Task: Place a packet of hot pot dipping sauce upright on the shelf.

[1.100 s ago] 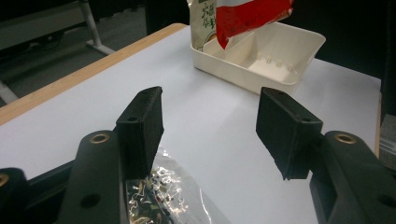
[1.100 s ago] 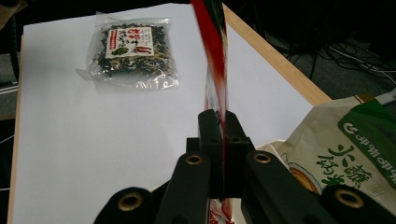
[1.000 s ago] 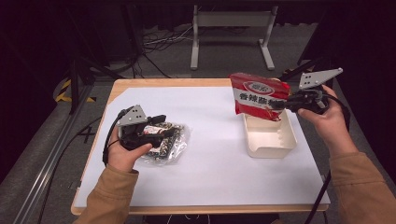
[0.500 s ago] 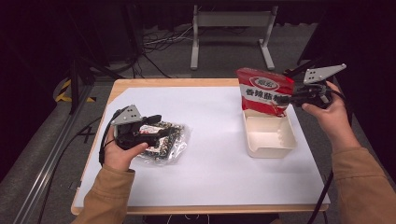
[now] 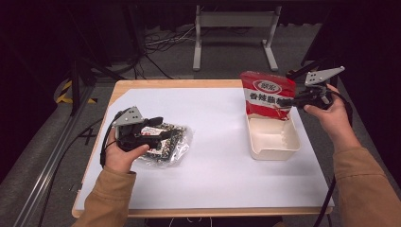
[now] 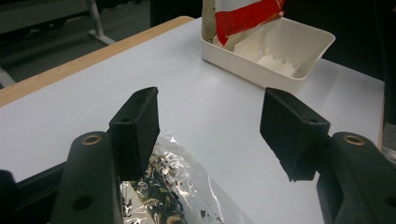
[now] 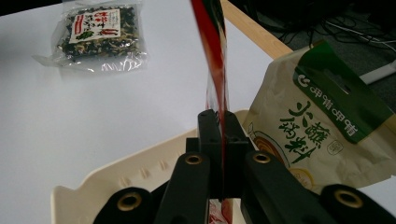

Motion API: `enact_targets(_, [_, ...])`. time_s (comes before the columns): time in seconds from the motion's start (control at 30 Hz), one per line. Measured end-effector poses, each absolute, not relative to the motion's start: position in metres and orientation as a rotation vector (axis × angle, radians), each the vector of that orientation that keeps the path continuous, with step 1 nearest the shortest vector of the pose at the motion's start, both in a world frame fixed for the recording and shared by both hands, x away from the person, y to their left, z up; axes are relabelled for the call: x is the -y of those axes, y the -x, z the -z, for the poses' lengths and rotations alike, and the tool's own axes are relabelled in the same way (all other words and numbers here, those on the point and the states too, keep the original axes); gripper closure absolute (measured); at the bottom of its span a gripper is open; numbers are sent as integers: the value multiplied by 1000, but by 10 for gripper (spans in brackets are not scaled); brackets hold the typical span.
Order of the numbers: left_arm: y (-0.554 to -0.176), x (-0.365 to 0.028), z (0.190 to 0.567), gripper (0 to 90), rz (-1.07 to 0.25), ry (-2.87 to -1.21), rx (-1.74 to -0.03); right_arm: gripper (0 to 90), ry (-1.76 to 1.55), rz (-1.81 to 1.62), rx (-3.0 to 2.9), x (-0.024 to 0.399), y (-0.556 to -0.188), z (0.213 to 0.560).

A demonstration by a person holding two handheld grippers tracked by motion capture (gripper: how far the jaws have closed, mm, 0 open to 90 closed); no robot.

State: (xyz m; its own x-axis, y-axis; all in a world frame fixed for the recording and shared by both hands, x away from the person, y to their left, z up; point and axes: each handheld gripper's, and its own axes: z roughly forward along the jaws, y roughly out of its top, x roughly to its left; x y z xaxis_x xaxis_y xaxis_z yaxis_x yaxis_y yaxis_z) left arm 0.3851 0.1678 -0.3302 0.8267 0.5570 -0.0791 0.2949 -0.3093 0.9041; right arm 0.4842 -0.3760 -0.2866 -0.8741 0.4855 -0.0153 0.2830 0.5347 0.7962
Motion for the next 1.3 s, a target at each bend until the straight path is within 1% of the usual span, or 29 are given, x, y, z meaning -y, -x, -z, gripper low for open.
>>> enact_targets(0.8, [-386, -172, 333, 367, -277, -1904, -666, 891, -707, -1159, -2489, 376, -508, 316])
enact_targets(1.17, [-387, -173, 334, 365, -280, -1908, -666, 880, -839, -1186, -2440, 384, -512, 336])
enact_targets(1.3, [-387, -173, 335, 360, -277, -1910, -669, 874, -873, -1142, -2434, 385, -511, 339])
